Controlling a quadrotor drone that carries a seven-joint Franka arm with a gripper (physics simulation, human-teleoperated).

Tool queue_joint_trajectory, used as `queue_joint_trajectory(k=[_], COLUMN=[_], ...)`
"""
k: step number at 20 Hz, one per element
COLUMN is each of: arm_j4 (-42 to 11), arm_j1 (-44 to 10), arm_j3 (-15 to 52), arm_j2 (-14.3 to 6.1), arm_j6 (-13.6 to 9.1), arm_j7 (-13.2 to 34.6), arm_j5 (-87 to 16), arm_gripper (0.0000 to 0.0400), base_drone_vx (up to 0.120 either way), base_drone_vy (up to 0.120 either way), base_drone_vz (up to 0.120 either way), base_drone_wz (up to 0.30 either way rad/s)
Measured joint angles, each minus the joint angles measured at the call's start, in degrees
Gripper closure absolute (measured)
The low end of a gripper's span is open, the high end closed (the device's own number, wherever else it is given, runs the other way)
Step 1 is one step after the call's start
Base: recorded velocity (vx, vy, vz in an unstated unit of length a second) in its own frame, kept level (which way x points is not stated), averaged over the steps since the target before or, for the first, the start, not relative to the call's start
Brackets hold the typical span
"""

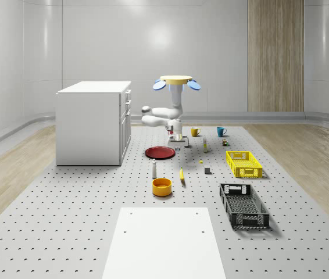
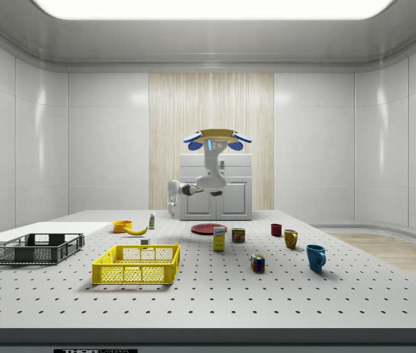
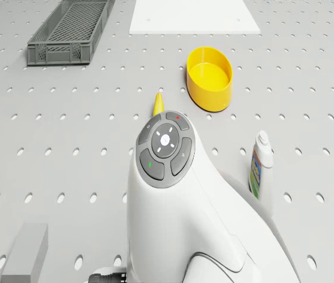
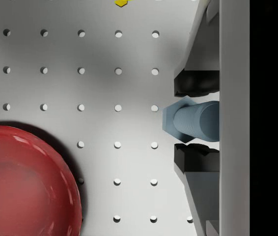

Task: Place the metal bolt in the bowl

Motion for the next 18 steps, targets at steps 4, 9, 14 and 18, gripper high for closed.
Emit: queue_joint_trajectory(k=[4,9,14,18], arm_j4=[0.0,0.0,0.0,0.0], arm_j1=[0.0,-0.1,-0.1,-0.1], arm_j3=[0.0,0.1,0.1,0.1], arm_j2=[-0.1,-0.3,-0.4,-0.5], arm_j6=[0.1,0.3,0.4,0.5], arm_j7=[0.0,0.0,0.1,0.1], arm_j5=[0.1,0.1,0.2,0.2], arm_gripper=[0.0261,0.0261,0.0261,0.0261], base_drone_vx=[0.12,0.12,0.12,0.12], base_drone_vy=[-0.09,0.0,0.0,0.0], base_drone_vz=[0.0,0.0,0.0,0.0], base_drone_wz=[0.0,0.0,0.0,0.0])
